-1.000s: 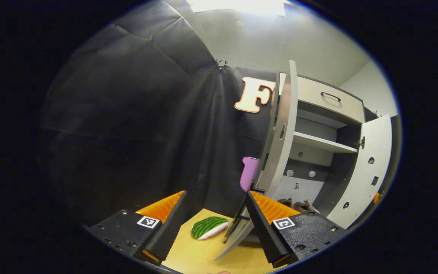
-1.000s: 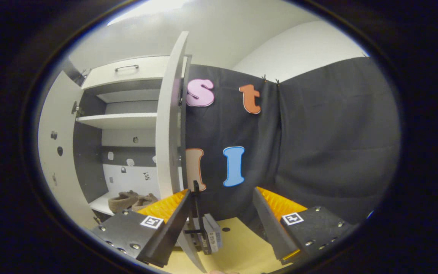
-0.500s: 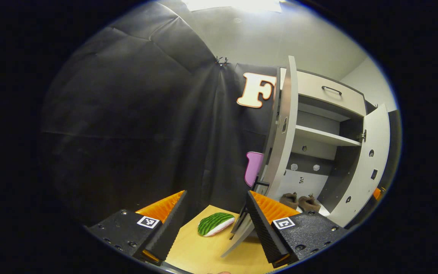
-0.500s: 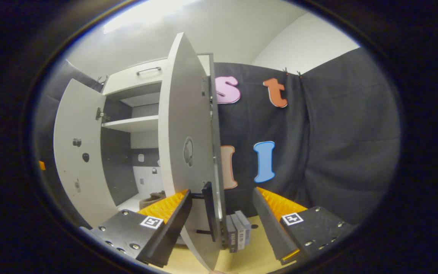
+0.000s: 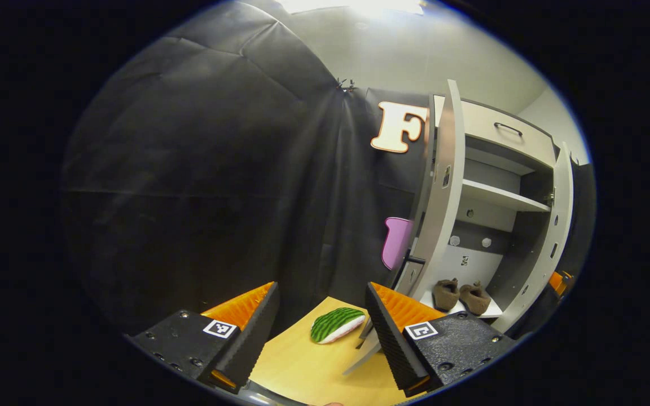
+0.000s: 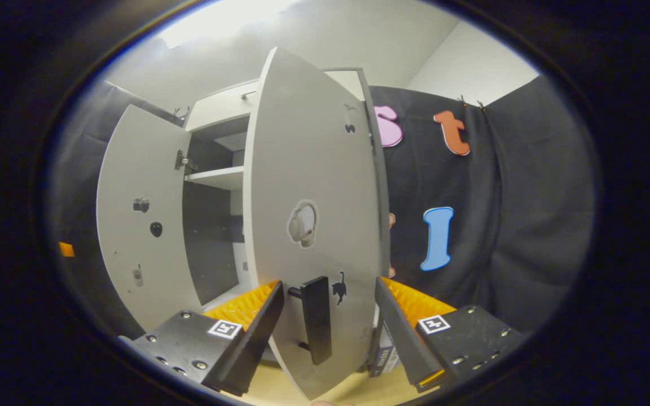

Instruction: Grab one shoe with the right hand and put it into the shoe cabinet, grab the other shoe with the left hand and put it into the shoe cabinet; then close the right door with the right hand and the left door with the left hand.

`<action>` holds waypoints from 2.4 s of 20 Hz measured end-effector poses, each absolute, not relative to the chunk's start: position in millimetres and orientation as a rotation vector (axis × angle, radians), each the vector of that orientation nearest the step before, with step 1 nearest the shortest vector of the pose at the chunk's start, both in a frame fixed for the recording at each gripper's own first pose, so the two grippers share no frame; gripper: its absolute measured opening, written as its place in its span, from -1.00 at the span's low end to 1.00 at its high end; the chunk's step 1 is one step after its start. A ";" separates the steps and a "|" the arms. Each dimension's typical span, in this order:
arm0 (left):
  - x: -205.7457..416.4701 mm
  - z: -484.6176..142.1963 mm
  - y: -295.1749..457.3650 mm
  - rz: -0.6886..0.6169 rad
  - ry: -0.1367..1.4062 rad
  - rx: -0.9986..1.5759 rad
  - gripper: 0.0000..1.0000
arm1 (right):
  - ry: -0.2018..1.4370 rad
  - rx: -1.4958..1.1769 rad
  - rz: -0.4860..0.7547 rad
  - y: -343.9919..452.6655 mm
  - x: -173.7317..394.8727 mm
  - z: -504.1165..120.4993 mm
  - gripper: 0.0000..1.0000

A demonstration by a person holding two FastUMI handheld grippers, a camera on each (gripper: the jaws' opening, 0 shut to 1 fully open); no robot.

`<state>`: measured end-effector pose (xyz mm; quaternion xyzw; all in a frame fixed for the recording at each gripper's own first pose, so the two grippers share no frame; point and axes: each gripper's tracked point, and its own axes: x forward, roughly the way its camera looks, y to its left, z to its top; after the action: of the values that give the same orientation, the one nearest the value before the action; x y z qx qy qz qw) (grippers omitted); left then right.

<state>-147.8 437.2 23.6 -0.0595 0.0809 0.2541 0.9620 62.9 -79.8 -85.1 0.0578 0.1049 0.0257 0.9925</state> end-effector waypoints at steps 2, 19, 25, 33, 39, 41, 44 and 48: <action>-149.2 22.7 441.9 0.526 0.168 -0.118 0.86 | 0.212 0.123 0.131 -50.4 63.9 -86.2 0.95; -73.1 -15.4 426.2 0.361 0.256 -0.141 0.86 | 0.144 -0.146 0.145 -14.7 3.5 -69.0 0.86; -26.0 -29.1 423.7 0.298 0.299 -0.084 0.86 | 0.178 -0.159 0.042 -46.1 -10.4 -76.2 0.86; -6.1 -40.1 449.1 0.349 0.326 -0.036 0.85 | 0.270 -0.038 -0.115 -104.3 -20.7 -106.1 0.89; 3.3 -41.1 441.2 0.252 0.320 -0.028 0.82 | 0.310 0.062 -0.137 -113.4 -9.2 -127.7 0.90; 7.5 -41.1 437.1 0.216 0.318 -0.022 0.56 | 0.318 0.053 -0.125 -107.3 -2.6 -132.2 0.86; 11.4 -42.3 429.5 0.166 0.320 -0.033 0.45 | 0.319 0.051 -0.093 -93.4 7.6 -135.7 0.90; 13.1 -43.9 406.5 0.097 0.324 -0.050 0.45 | 0.313 0.040 -0.069 -81.4 16.1 -135.8 0.90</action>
<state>13.1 406.5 -43.9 -0.0250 0.1611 0.0482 0.9854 16.1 -81.4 -135.8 0.0201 0.1557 -0.0343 0.9870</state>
